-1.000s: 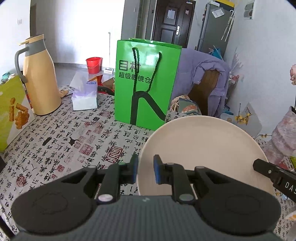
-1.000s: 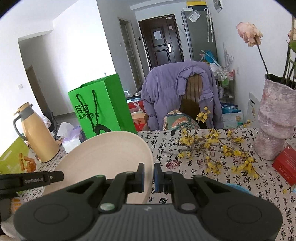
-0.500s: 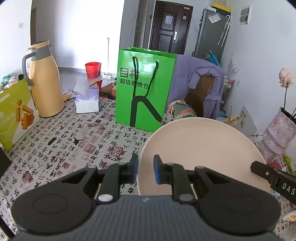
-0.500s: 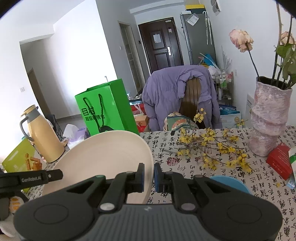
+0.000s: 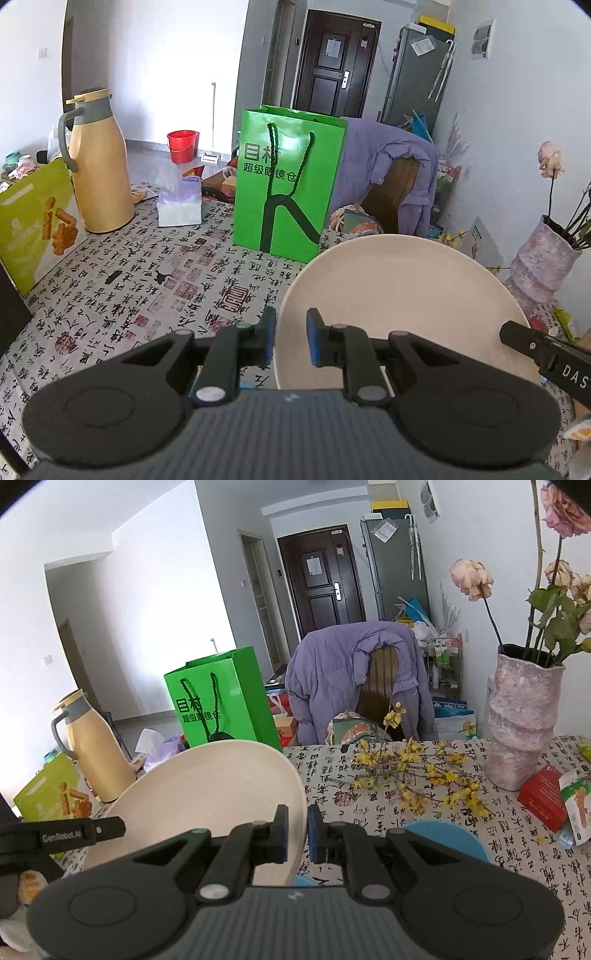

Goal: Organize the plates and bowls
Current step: 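Carry both held cream plates toward the blue bowls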

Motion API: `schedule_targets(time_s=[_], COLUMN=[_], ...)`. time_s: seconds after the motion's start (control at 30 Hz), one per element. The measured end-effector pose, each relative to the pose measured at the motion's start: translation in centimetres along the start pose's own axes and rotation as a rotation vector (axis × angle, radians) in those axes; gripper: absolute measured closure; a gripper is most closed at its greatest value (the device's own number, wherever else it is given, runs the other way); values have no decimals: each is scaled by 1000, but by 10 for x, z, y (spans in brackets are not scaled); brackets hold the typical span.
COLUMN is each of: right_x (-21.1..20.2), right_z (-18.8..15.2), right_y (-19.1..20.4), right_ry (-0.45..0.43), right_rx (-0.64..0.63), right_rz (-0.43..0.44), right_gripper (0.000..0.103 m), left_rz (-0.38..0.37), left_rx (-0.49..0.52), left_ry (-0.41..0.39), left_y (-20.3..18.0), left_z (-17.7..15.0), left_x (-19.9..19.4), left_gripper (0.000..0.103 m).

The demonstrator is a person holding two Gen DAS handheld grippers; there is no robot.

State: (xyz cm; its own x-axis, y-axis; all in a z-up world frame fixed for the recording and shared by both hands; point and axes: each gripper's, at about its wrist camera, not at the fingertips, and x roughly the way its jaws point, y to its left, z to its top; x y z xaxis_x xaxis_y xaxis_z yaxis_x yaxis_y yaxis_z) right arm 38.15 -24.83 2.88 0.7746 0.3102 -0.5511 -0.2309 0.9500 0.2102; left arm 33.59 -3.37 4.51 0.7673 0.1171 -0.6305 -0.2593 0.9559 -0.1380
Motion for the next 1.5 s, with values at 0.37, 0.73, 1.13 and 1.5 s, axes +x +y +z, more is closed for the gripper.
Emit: schedule_targets(time_s=[0.37,0.73,1.13,1.5], right_x=[-27,-44,-67,-83], right_z=[-12,-28,-46,-65], right_y=[7,15,29,36], right_ry=[-22,-28,-67,-88], right_rx=[2,3,-27,-28], right_rz=[5,9,-19,-9], right_gripper=[93,93,93,93], left_rz=[-12,-18,-30,-42], left_rx=[0,-4,5,7], left_ry=[-22,-37,-52,-54], left_y=[6,13,22,35], left_z=[-9,-21,-37,-53], left_x=[-26,-45,-61,-73], left_gripper=[86,86,86,86])
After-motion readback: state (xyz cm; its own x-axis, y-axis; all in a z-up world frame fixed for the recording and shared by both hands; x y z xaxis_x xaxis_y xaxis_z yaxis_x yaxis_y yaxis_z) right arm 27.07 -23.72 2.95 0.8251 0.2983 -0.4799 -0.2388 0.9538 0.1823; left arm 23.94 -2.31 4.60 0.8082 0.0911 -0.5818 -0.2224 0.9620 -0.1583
